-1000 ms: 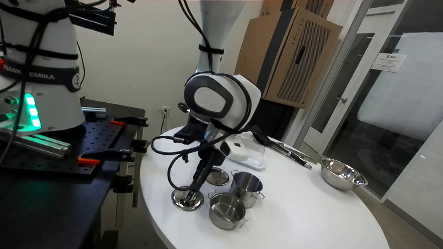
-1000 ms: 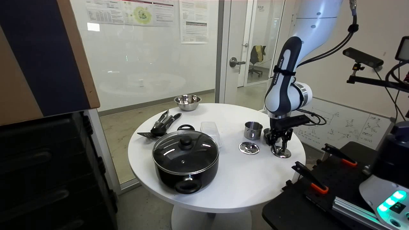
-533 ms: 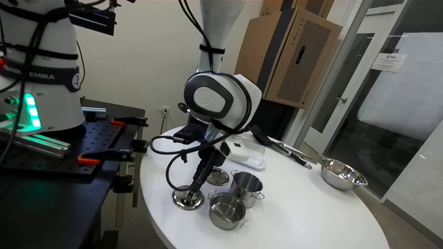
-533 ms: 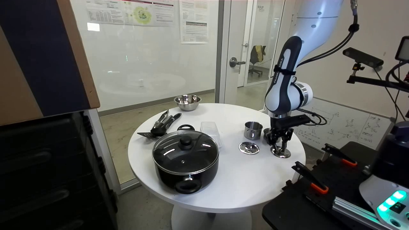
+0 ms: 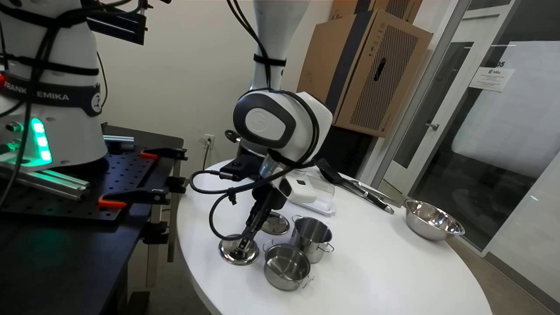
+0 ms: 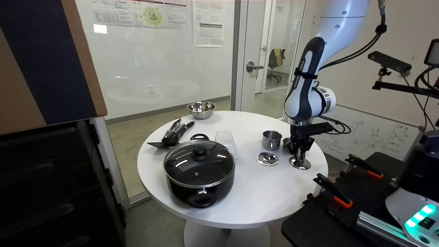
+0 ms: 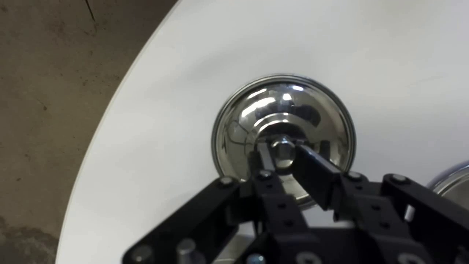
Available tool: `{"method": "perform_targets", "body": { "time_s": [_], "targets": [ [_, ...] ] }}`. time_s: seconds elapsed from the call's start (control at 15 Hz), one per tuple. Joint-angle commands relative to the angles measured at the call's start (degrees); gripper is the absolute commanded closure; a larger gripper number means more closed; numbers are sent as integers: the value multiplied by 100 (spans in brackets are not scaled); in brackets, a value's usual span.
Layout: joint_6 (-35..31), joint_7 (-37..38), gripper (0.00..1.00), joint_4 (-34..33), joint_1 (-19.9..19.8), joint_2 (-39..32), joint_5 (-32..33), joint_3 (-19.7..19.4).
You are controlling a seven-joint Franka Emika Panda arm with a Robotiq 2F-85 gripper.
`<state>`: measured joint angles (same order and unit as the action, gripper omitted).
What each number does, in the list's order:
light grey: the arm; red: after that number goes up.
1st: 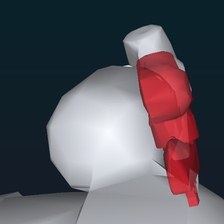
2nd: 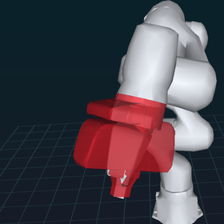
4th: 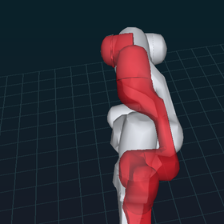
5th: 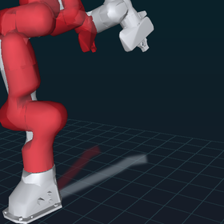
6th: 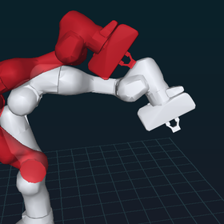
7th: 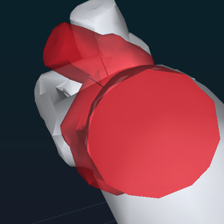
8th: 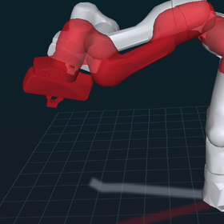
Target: Close the lid on the smaller pot
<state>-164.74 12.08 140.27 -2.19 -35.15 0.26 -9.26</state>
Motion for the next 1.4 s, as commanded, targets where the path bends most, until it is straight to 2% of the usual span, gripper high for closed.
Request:
{"method": "perform_targets", "body": {
  "time_s": [0.0,0.27,0.8,1.0,1.33],
  "targets": [
    [-50,-142,94,53,-93,1,-188,112],
    [-3,-387,94,311,-319,352,-217,323],
    [-11,-1346,94,1400,-1074,1965,-496,929],
    [286,-1606,94,1291,-1299,2336,-923,1012],
    [955,-1698,94,681,-1392,2336,-1451,675]
  ]
}}
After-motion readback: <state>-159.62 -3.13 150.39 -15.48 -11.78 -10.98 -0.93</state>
